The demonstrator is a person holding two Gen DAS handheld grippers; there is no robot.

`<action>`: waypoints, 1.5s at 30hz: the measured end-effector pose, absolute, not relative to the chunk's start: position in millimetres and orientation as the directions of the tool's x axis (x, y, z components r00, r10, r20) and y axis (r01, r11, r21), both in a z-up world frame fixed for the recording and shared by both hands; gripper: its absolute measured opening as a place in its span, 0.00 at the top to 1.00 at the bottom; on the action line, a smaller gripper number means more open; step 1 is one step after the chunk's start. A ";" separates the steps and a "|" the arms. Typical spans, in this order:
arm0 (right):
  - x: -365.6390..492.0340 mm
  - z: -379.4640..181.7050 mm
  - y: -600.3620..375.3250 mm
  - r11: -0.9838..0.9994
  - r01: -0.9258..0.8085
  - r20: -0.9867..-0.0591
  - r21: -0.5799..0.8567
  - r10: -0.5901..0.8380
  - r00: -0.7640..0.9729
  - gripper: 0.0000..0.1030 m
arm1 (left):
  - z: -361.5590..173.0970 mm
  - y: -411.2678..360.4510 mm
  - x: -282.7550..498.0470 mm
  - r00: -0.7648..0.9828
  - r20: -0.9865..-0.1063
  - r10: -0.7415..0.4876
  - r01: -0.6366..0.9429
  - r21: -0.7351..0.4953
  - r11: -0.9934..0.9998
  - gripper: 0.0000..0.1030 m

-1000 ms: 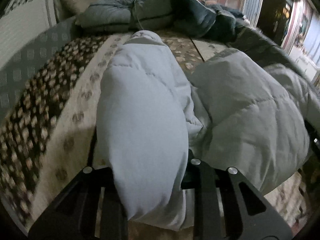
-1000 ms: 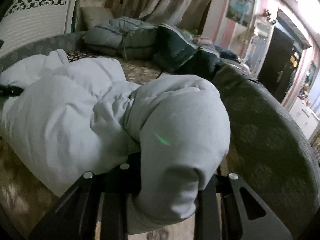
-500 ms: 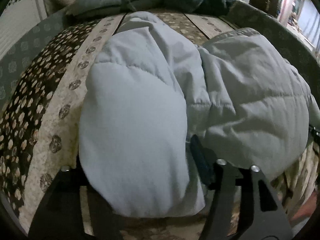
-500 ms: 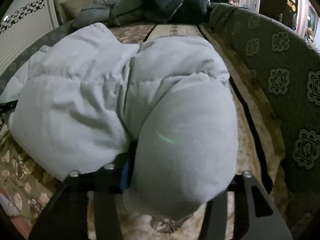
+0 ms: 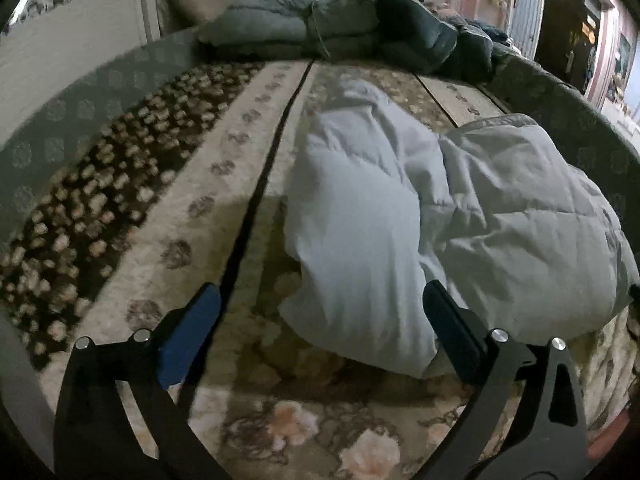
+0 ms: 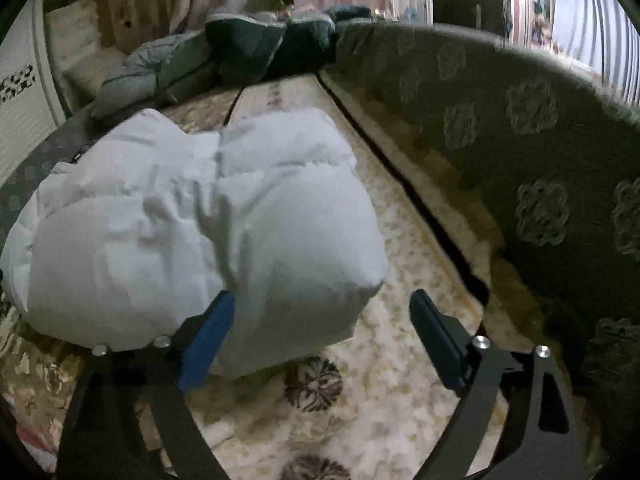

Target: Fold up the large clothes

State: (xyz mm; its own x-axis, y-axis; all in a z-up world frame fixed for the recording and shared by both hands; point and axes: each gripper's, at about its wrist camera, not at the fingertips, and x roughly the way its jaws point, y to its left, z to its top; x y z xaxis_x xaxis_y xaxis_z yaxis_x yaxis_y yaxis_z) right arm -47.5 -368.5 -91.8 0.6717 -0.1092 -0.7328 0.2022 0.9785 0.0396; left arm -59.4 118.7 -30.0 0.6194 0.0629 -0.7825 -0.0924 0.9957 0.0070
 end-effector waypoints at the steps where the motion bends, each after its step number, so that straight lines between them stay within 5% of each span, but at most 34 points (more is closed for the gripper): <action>1: -50.5 -85.5 -363.0 0.978 0.204 -0.725 0.029 -0.120 0.678 0.07 | -23.8 114.5 -61.3 0.622 -0.779 0.081 -0.087 0.033 0.996 0.03; 15: -31.7 -33.0 -285.7 0.987 0.142 -0.720 -0.076 -0.154 0.677 0.02 | 21.3 32.7 -25.7 0.636 -0.767 0.090 -0.026 0.096 0.995 0.03; 23: -38.8 -11.4 -287.6 0.991 0.129 -0.715 -0.018 -0.103 0.692 0.02 | 47.2 18.0 -10.1 0.627 -0.777 0.050 -0.043 0.029 0.999 0.03; 32: -46.9 7.0 -285.2 0.992 0.126 -0.702 -0.026 -0.108 0.704 0.02 | 59.7 -5.4 -15.5 0.666 -0.735 0.124 -0.045 0.126 0.991 0.03; 45: -43.5 25.3 -266.7 0.994 0.110 -0.681 -0.027 -0.099 0.726 0.02 | 82.8 -0.1 -45.2 0.718 -0.689 0.099 -0.051 0.091 0.995 0.03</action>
